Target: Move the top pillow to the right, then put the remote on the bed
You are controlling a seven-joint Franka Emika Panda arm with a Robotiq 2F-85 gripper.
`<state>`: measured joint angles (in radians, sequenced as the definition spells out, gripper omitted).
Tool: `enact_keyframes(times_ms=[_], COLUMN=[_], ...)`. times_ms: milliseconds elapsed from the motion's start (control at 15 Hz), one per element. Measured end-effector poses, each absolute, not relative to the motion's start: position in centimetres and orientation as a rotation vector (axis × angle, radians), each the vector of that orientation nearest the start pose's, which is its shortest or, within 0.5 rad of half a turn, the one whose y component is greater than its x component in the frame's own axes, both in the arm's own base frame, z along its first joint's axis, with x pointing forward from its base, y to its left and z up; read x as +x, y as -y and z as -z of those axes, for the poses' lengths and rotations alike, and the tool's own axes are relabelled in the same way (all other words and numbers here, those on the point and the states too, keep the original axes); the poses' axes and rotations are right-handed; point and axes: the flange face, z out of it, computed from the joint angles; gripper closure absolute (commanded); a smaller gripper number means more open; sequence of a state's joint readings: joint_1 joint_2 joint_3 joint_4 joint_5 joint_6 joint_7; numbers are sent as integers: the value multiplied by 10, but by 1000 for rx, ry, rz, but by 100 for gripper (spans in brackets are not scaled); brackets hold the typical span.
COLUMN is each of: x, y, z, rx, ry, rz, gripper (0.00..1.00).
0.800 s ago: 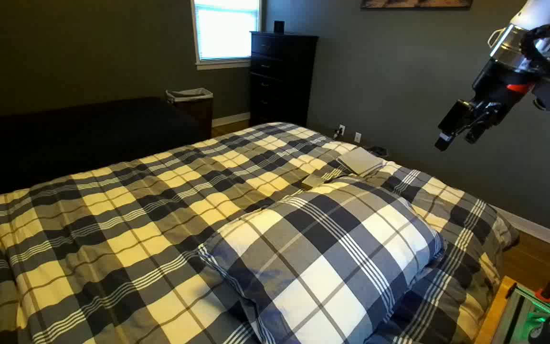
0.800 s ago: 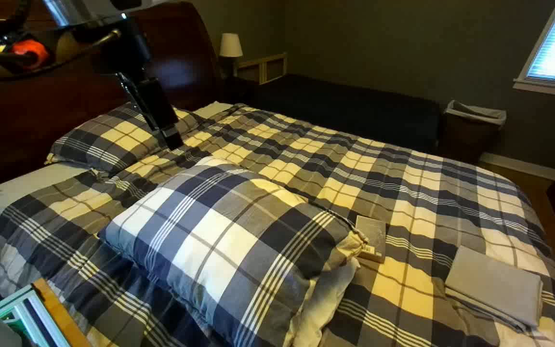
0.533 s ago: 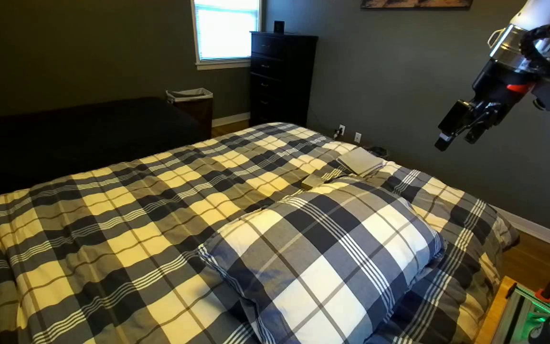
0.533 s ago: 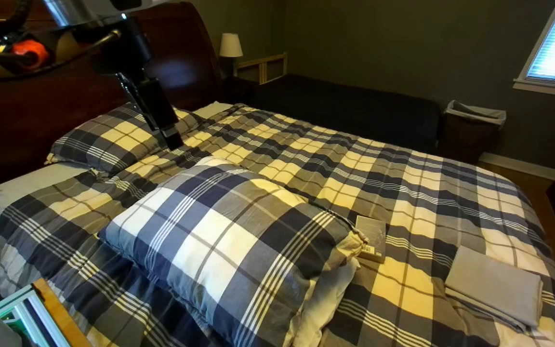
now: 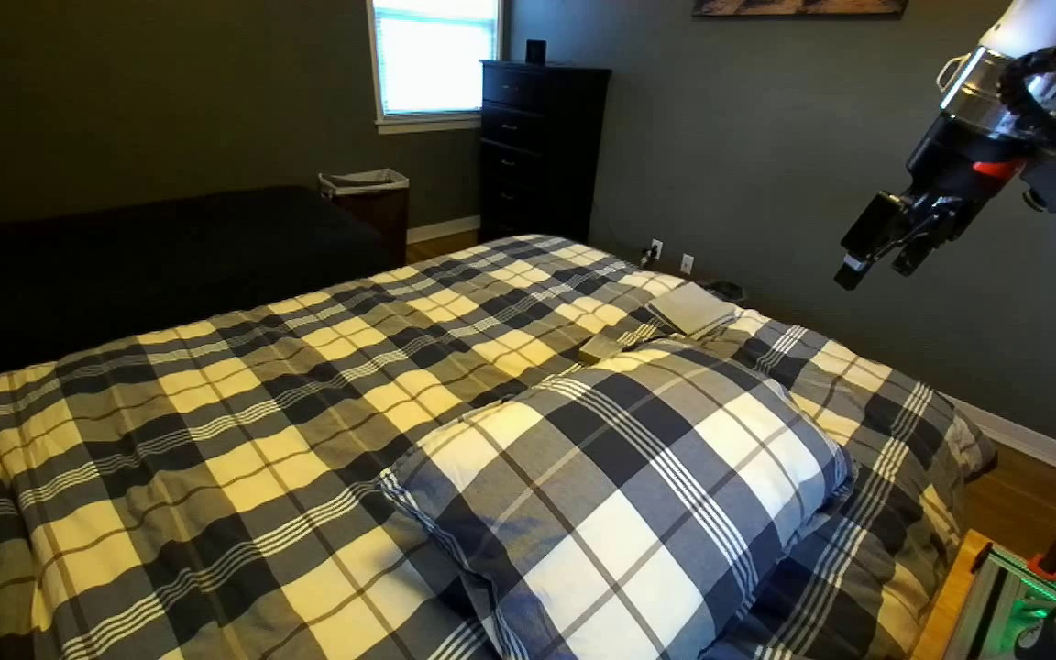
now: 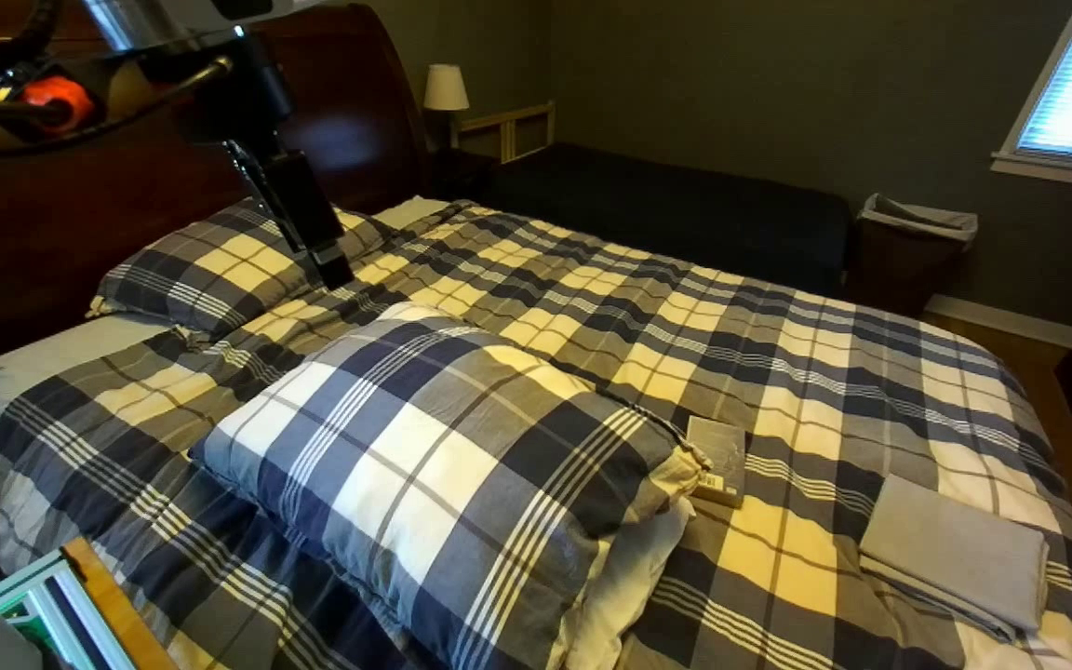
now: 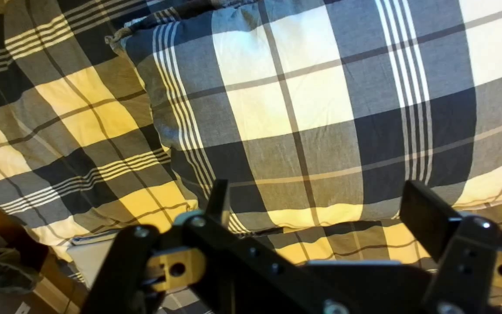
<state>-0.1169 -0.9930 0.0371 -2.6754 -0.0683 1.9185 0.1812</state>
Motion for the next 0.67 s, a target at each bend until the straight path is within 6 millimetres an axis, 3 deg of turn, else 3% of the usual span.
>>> enact_keyframes(times_ms=[200, 333, 667], x=[290, 308, 356], y=[13, 15, 54], z=[-519, -504, -466], rx=[-3211, -3211, -3158], ry=[-432, -430, -527], rz=[332, 291, 184], gripper=[0, 0, 0])
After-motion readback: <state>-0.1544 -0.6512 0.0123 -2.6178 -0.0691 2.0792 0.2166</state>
